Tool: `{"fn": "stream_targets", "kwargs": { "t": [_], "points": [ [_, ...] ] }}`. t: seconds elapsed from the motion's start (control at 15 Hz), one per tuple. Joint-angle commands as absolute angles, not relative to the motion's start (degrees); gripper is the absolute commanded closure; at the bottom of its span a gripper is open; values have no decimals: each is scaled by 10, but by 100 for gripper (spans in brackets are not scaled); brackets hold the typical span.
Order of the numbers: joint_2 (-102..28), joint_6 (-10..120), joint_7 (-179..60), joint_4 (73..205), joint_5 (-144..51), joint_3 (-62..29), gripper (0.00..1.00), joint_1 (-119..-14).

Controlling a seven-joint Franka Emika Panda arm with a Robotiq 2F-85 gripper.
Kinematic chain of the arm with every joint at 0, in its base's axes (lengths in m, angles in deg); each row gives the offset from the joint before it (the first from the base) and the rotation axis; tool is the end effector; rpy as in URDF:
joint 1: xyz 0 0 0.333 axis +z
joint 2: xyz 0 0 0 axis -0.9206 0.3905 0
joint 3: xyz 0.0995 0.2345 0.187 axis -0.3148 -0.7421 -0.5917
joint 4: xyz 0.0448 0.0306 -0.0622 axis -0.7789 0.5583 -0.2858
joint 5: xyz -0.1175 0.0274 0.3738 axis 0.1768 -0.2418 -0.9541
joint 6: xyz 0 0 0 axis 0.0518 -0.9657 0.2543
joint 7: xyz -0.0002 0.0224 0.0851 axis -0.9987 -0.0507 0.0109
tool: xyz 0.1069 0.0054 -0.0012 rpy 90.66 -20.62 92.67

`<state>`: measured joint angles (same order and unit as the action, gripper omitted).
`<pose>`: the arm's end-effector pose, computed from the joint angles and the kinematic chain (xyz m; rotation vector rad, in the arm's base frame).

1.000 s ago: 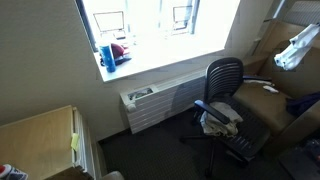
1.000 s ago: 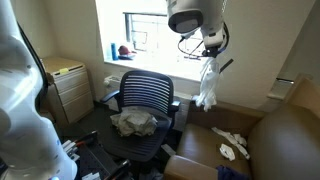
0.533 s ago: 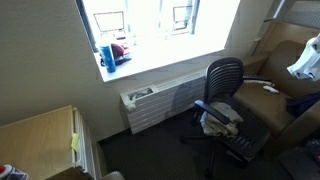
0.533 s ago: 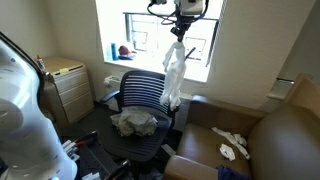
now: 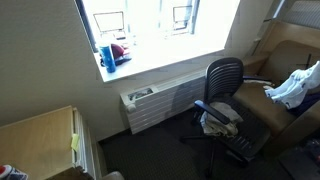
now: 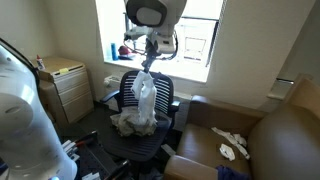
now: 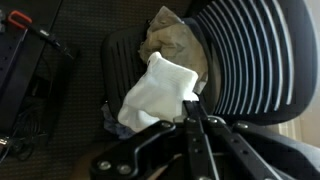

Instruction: Take the cloth on the couch and put it on the chair

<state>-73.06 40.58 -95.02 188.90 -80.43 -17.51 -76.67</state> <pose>0.4216 -0.0716 0.4133 -2.1972 1.5335 0.2179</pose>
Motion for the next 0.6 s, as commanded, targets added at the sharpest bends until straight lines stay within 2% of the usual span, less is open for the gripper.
{"fn": "stream_targets", "kwargs": {
  "t": [0.0,0.2,0.33,0.53],
  "points": [
    [-715,559,-868,1988,-806,-228,100,-749],
    [-693,704,-810,2035,-867,-306,100,-752],
    [-664,802,-764,2041,-977,-355,100,-746],
    [-597,947,-698,2002,-1129,-321,100,-628]
  ]
}}
